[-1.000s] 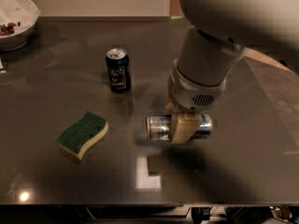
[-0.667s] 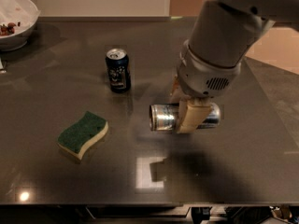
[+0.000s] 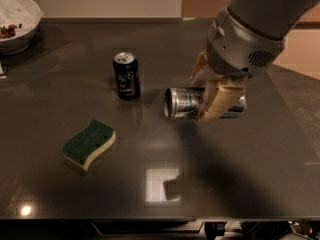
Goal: Pick redbull can
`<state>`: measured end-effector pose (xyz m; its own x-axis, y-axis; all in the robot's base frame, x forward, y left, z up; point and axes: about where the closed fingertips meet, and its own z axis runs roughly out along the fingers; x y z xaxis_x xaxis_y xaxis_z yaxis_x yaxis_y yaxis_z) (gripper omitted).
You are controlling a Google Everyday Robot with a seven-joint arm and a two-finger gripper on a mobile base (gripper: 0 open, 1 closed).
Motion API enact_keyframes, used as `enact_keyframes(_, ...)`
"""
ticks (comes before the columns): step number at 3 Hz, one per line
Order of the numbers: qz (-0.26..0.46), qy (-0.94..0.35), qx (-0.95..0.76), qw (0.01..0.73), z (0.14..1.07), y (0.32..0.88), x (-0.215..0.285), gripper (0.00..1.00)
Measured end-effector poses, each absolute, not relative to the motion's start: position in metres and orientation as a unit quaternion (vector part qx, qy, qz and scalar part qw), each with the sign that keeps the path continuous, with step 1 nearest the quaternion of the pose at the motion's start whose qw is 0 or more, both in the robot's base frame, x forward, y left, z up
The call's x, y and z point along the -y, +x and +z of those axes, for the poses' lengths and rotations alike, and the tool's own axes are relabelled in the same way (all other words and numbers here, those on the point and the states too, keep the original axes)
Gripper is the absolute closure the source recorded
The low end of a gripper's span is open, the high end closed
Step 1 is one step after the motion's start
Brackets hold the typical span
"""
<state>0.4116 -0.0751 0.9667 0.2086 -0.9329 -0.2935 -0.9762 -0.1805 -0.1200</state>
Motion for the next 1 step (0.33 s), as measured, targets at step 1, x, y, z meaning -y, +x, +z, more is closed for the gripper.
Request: enact_keyframes(1,0.072,-0.764,-0.623,0.151,0.9698,0.4145,0.0716,1.00)
